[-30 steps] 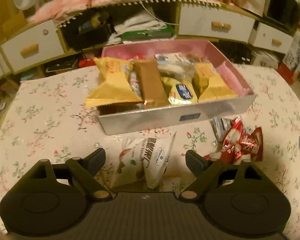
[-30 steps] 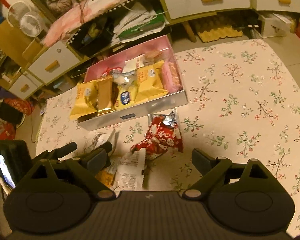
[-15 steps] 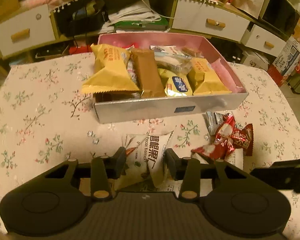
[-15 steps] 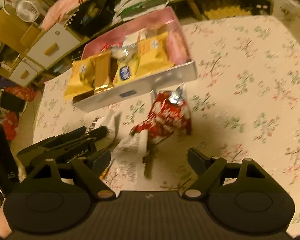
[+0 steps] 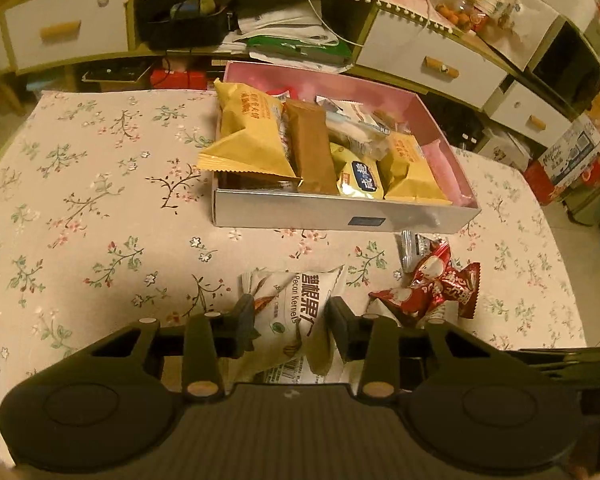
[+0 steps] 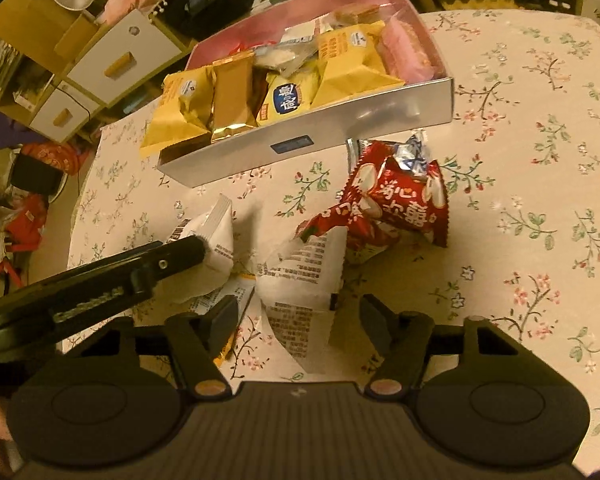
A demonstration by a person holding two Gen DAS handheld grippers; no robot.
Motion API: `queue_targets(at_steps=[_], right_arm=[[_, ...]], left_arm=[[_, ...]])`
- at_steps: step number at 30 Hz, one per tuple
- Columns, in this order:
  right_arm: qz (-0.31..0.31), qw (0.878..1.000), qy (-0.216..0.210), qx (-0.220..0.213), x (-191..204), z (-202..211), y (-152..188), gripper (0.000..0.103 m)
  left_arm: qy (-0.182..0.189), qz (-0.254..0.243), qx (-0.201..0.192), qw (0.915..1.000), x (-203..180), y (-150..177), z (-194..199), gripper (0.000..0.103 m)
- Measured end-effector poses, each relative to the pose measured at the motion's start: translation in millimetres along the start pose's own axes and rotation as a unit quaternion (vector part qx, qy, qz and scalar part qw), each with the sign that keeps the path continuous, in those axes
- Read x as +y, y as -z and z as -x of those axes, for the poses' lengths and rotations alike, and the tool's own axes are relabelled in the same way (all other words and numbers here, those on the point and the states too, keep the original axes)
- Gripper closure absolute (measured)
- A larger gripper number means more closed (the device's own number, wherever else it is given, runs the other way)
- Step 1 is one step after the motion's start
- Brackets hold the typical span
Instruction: Organize snacks
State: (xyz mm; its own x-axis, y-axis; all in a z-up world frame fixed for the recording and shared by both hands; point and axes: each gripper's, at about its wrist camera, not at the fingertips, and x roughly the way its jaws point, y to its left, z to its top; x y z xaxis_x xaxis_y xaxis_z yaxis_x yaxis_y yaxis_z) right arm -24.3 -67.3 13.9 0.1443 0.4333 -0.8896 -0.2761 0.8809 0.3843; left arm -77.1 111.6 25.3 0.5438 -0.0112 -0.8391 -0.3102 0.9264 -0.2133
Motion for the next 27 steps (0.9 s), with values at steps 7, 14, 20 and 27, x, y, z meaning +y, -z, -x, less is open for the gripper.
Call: queue_targets(at_steps=[7, 14, 20, 27], right_arm=[[0.009, 1.0, 0.004, -0.002, 5, -5, 0, 0.068], [0.026, 1.0, 0.014, -0.001, 13, 2, 0, 0.074], [0.028, 0.999, 0.0, -0.019, 16, 19, -2, 0.076], [0.028, 0.999, -0.004, -0.045, 14, 37, -7, 0.076]], left_arm=[[0.004, 0.002, 0.005, 1.0, 1, 2, 1, 0.057], [0.021, 0.017, -0.003, 0.9996, 3, 1, 16, 0.058], [0.032, 0.027, -0.011, 0.9991, 2, 1, 26, 0.058], [0.049, 0.045, -0.025, 0.9975, 7, -2, 38, 0.058]])
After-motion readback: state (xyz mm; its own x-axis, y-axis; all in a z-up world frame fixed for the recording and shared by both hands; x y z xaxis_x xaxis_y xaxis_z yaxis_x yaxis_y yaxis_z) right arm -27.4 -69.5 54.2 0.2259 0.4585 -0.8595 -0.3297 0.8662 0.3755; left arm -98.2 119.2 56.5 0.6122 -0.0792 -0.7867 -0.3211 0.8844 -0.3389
